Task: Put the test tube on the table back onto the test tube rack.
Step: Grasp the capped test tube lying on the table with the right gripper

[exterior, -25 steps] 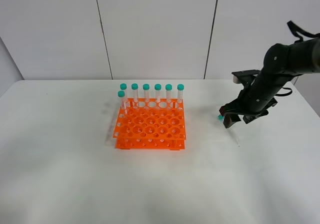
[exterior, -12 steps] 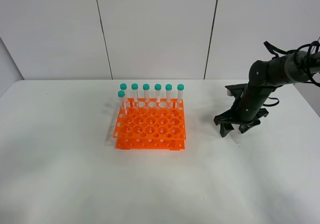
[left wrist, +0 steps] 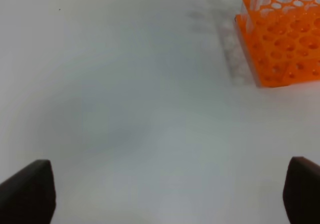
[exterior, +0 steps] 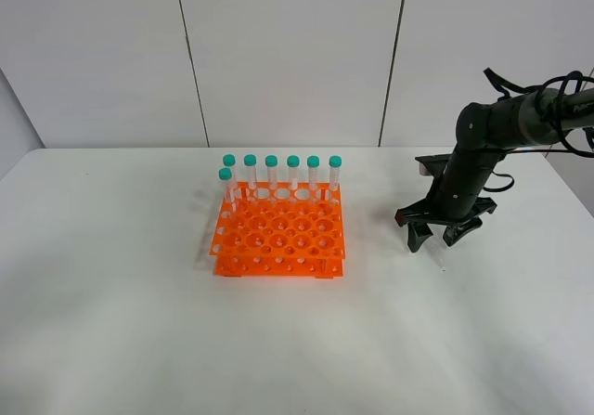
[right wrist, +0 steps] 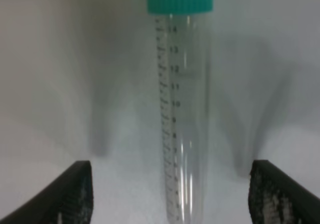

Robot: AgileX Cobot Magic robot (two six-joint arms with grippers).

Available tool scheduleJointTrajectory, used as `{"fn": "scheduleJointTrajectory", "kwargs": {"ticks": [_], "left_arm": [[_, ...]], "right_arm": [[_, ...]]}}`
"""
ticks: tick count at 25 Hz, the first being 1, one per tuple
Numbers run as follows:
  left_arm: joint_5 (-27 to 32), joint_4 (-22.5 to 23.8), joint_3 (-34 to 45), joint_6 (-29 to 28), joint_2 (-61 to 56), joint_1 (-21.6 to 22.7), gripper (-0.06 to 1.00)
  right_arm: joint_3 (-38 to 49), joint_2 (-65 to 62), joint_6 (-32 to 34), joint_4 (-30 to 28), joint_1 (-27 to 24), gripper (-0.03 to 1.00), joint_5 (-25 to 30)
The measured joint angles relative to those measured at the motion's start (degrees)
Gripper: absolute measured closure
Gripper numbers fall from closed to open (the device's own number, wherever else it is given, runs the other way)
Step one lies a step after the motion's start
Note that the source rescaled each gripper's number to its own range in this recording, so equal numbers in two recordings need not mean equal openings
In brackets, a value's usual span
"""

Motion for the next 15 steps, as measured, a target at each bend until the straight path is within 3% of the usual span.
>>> {"fn": "scheduleJointTrajectory", "kwargs": {"ticks": [15], "left_arm": [[0.0,0.0,0.0,0.0,0.0,0.0,-0.06]], "right_arm": [[0.0,0.0,1.0,-1.4,0.0,0.01,-0.1]]}}
